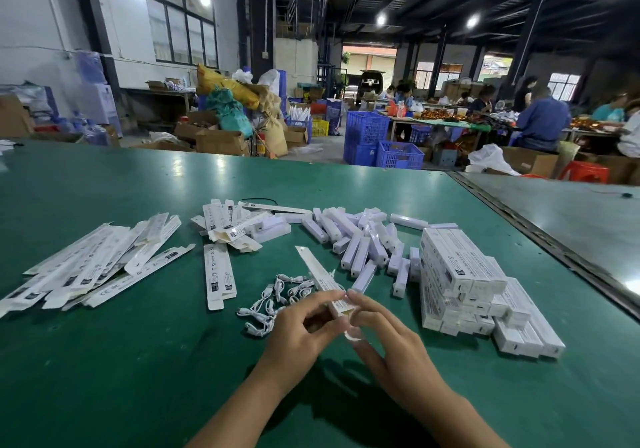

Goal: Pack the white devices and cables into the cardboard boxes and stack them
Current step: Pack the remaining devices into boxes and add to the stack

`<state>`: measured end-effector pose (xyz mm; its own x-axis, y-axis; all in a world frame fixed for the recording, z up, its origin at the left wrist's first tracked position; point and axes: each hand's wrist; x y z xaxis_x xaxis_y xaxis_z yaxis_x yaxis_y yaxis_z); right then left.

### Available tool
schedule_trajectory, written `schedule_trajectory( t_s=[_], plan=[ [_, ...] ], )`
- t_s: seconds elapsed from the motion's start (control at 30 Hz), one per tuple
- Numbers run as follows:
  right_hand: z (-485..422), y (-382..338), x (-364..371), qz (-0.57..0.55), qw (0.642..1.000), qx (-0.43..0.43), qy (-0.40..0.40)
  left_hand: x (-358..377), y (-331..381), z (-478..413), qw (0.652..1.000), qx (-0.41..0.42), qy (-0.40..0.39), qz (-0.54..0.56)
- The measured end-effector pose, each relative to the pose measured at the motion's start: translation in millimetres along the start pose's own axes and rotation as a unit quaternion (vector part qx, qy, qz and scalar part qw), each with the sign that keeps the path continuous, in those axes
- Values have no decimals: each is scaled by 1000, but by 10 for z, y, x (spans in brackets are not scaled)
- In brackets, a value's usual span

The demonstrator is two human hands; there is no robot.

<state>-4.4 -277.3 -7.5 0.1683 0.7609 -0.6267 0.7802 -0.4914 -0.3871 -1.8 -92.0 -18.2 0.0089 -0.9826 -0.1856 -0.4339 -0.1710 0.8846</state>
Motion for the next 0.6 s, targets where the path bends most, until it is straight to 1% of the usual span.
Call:
schedule_trajectory(
  t_s=[0.07, 0.2, 0.37, 0.6],
  plan=[
    [-3, -27, 11, -6, 1000, -4, 15, -4, 16, 8, 1000, 1, -18, -14],
    [-15, -90, 4, -20, 997, 51, 48, -5, 101, 39, 999, 2, -37, -23],
    [3, -53, 6, -36, 993, 59, 92, 16, 61, 47, 998, -17, -49, -20],
    [-5, 7, 18, -12, 992, 5, 125, 28, 54, 30, 999, -13, -38, -13]
  ],
)
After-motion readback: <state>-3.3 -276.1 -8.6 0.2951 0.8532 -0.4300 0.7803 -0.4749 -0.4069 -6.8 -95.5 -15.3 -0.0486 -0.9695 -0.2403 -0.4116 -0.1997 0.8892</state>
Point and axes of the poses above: each hand's wrist, its own z-axis away from the middle knuckle, its own x-axis out of the palm, y = z × x, and after that the axes turned 2 degrees about x, right-handed
